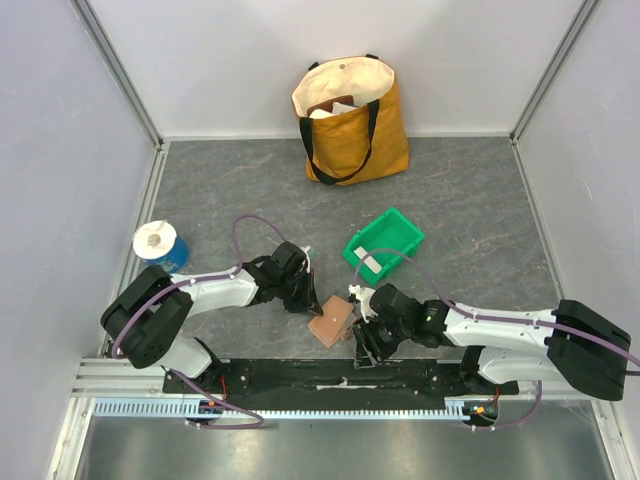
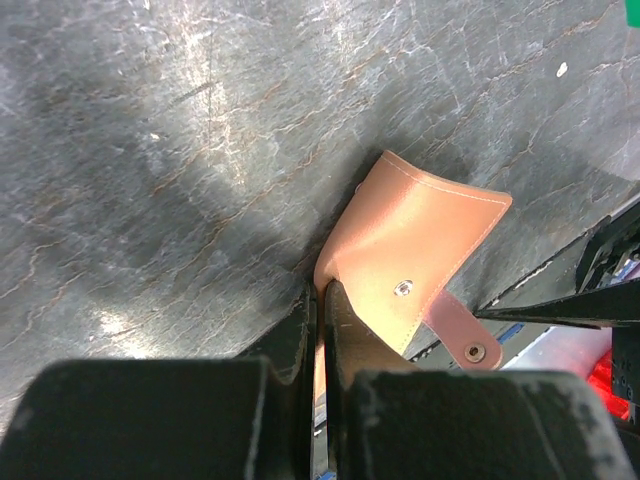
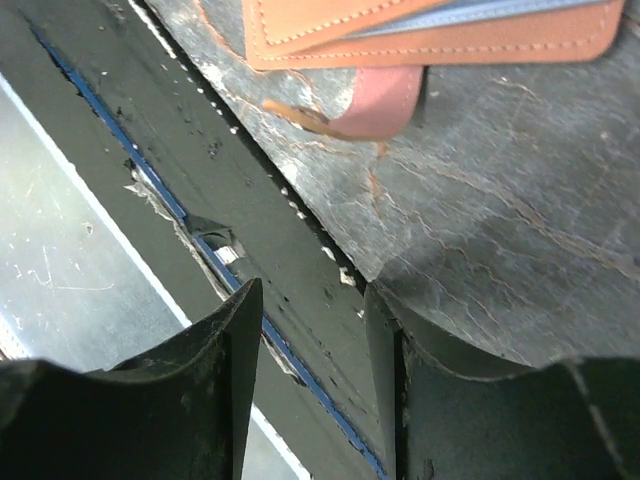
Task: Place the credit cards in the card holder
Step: Open the card holder at the center of the board.
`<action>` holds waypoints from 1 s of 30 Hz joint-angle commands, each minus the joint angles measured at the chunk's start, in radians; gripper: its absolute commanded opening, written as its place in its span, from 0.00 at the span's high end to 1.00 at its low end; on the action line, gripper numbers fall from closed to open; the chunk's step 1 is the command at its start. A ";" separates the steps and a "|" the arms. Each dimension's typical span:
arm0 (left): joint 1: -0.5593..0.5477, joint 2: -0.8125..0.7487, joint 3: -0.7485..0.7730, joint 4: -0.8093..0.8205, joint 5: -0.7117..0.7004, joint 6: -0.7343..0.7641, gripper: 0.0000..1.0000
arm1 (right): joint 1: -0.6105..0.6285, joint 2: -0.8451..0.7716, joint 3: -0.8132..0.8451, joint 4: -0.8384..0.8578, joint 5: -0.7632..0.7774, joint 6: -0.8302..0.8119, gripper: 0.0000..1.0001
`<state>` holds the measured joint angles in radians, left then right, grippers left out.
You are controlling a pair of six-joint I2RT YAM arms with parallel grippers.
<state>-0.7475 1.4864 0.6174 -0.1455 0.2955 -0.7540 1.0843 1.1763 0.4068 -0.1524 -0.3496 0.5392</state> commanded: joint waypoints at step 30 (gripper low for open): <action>-0.056 -0.408 -0.263 -0.137 -0.292 -0.438 0.62 | 0.075 0.201 0.274 -0.055 0.551 0.389 0.68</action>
<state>-0.7990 1.0969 0.3668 -0.2199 0.0563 -1.1652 1.1568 1.3983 0.7231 -0.1833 0.1276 0.8787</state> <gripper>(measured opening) 0.358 0.326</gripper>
